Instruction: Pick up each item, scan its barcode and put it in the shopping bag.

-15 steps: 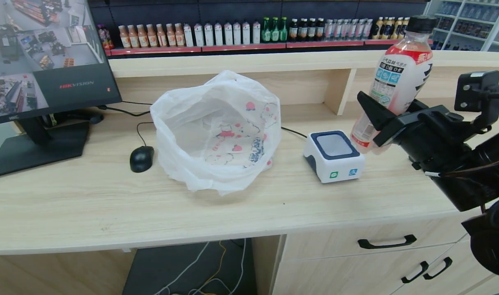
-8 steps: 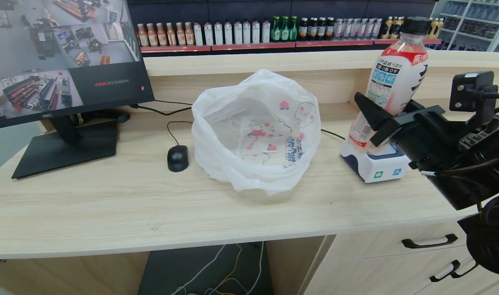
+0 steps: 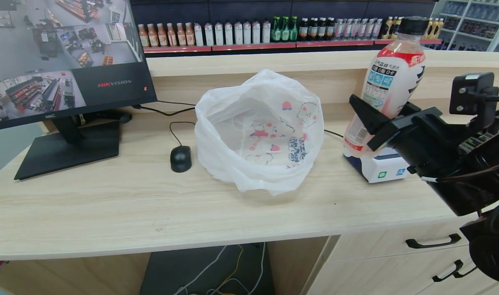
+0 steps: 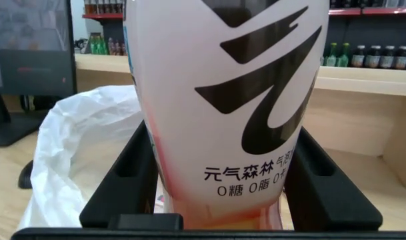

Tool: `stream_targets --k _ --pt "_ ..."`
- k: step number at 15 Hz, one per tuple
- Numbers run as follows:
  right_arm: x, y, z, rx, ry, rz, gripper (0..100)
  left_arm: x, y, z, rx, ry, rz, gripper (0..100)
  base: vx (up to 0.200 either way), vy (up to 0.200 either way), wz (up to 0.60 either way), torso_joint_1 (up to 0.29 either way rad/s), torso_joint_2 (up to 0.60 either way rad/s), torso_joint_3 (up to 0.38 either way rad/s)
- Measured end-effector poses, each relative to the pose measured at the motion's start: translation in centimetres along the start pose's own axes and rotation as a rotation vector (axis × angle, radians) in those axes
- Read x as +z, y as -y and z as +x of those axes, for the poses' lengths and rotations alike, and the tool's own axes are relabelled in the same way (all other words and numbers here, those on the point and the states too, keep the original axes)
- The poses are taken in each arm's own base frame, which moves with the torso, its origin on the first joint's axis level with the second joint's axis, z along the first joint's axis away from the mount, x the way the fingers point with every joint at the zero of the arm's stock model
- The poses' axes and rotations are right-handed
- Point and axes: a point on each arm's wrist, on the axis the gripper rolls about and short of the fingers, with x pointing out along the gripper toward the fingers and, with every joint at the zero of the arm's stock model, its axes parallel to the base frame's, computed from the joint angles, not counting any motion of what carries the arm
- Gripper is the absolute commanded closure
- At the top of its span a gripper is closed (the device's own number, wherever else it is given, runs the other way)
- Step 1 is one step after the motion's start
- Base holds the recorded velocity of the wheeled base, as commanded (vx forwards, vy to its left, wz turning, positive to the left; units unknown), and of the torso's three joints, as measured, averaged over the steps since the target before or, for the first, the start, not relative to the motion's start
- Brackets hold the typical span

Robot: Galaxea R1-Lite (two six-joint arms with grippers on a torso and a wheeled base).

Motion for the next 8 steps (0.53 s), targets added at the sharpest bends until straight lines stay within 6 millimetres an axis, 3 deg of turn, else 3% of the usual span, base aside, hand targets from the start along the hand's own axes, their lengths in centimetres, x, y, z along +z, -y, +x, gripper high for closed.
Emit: stream_targets --k 4,8 --pt "0.2 -4.5 0.4 0.039 0.004 0.065 100 0.0 0.0 0.0 0.0 0.0 0.0 0 0.0 0.0 0.0 0.0 0.0 0.0" --pt "1.0 -9.4 2.7 0.055 -0.024 0.092 100 0.0 0.0 0.0 0.0 0.0 0.0 0 0.0 0.0 0.0 0.0 0.0 0.0"
